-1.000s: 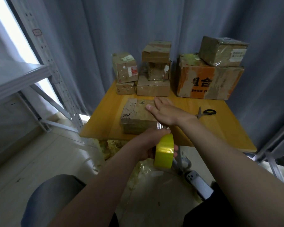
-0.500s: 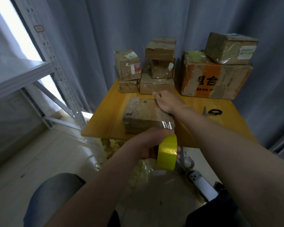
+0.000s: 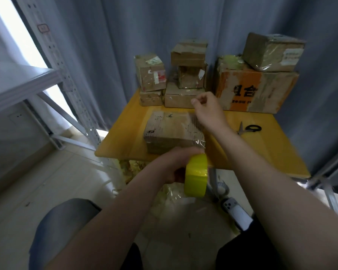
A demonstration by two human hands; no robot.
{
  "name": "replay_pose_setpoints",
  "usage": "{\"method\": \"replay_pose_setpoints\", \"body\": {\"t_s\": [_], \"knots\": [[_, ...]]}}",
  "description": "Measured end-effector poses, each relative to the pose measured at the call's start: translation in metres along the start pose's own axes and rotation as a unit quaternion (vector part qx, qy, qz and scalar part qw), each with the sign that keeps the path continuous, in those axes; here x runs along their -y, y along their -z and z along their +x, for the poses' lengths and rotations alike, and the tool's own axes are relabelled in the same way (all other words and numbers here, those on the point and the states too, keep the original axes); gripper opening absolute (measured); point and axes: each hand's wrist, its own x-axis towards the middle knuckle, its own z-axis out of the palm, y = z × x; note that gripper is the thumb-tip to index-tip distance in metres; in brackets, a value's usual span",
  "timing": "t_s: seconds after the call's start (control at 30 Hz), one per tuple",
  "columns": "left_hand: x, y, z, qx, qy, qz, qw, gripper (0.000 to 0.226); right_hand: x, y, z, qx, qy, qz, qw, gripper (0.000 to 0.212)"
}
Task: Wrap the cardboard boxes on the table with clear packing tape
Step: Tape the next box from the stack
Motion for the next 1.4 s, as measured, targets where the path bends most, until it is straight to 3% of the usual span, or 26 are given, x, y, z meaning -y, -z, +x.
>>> {"method": "replay_pose_setpoints", "body": {"t_s": [0.17, 0.27, 0.37, 0.47, 0.53, 0.63, 0.73, 0.83, 0.9, 0.97, 1.07, 1.4], "knots": [[0.001, -0.007, -0.001, -0.007, -0.01, -0.026, 1.0, 0.032, 0.006, 0.037, -0.084, 0.012, -0.057, -0.001, 0.998, 0.03], [0.0, -0.013, -0.005, 0.017, -0.01, -0.038, 0.999, 0.031, 0.004, 0.047, -0.13, 0.11, -0.126, -0.038, 0.985, 0.048], [-0.002, -0.019, -0.009, 0.013, -0.001, -0.03, 0.999, 0.038, 0.003, 0.051, -0.159, 0.195, -0.209, 0.021, 0.958, 0.066], [-0.005, -0.021, -0.012, -0.02, -0.008, -0.031, 0.999, 0.05, 0.005, 0.051, -0.166, 0.196, -0.207, 0.072, 0.956, 0.055], [-0.008, -0.018, -0.014, -0.035, -0.028, 0.002, 0.999, 0.061, 0.005, 0.05, -0.164, 0.189, -0.208, 0.095, 0.955, 0.054], [-0.016, -0.005, -0.03, -0.034, -0.046, 0.139, 0.989, 0.064, 0.005, 0.05, -0.161, 0.178, -0.218, 0.122, 0.952, 0.059], [-0.033, 0.014, -0.051, -0.065, -0.076, 0.343, 0.934, 0.055, 0.005, 0.05, -0.16, 0.164, -0.217, 0.144, 0.951, 0.055], [-0.049, 0.034, -0.053, -0.172, -0.21, 0.506, 0.819, 0.078, 0.007, 0.044, -0.164, 0.157, -0.203, 0.191, 0.947, 0.037], [-0.053, 0.043, -0.046, -0.165, -0.265, 0.556, 0.77, 0.087, 0.007, 0.039, -0.166, 0.141, -0.199, 0.223, 0.944, 0.032], [-0.053, 0.055, -0.028, -0.158, -0.256, 0.606, 0.737, 0.105, 0.012, 0.039, -0.169, 0.14, -0.199, 0.272, 0.931, 0.031], [-0.049, 0.07, 0.0, -0.15, -0.215, 0.619, 0.741, 0.122, 0.015, 0.041, -0.171, 0.138, -0.192, 0.296, 0.925, 0.033], [-0.042, 0.074, 0.012, -0.195, -0.211, 0.601, 0.746, 0.126, 0.017, 0.023, -0.187, 0.084, -0.191, 0.254, 0.945, 0.041]]}}
